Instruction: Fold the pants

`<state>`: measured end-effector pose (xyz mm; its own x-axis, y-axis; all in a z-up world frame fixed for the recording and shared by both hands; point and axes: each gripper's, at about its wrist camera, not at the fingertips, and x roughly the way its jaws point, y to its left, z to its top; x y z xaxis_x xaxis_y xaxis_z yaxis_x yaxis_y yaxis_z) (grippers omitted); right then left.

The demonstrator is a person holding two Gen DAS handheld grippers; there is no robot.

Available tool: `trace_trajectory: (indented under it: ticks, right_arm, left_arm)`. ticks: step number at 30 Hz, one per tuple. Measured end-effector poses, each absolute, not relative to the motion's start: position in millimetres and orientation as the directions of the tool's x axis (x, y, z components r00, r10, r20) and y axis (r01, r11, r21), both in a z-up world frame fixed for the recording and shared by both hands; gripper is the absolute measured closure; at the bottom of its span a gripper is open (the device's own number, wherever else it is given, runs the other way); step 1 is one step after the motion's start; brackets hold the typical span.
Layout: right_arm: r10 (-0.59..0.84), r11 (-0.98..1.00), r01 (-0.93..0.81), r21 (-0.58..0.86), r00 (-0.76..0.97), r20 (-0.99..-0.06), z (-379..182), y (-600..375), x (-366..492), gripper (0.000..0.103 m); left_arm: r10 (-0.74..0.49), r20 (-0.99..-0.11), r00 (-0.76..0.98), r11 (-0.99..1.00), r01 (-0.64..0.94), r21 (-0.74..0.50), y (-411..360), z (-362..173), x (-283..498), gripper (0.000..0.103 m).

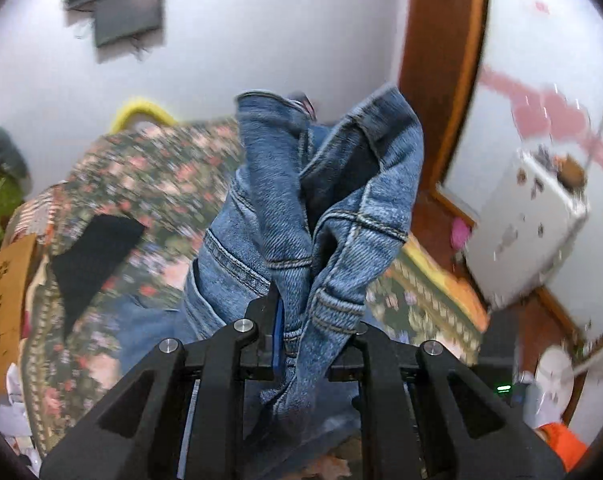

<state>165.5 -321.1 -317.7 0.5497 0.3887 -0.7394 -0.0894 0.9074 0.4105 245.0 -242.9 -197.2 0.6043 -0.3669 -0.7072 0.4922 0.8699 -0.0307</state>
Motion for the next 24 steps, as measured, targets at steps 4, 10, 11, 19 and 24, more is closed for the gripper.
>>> trace_trajectory:
  ticks: [4,10,11,19,24]
  right_arm:
    - [0.374,0.911,-0.077,0.404,0.563,-0.737,-310,-336,144,0.052]
    - [0.329,0.920,-0.012,0.391,0.566,-0.756,-307,-365,117,0.051]
    - [0.317,0.924,-0.005,0.382,0.567,-0.761,-307,-368,113,0.051]
    - [0.315,0.919,0.023,0.394,0.559,-0.767,-310,-377,100,0.052]
    - [0.324,0.913,0.025,0.407,0.561,-0.762,-308,-379,94,0.052]
  left_arm:
    - [-0.359,-0.789,0.498,0.828,0.561,-0.022,-275,-244,242,0.088]
    - [-0.259,-0.863,0.434,0.793,0.605,0.066,-307,-280,229,0.083]
    - [-0.241,-0.871,0.428,0.787,0.612,0.083,-311,-284,226,0.083]
    - [-0.339,-0.868,0.364,0.789,0.612,-0.052,-297,-274,215,0.019]
    - [-0.350,-0.823,0.447,0.809,0.588,-0.025,-271,-237,211,0.019]
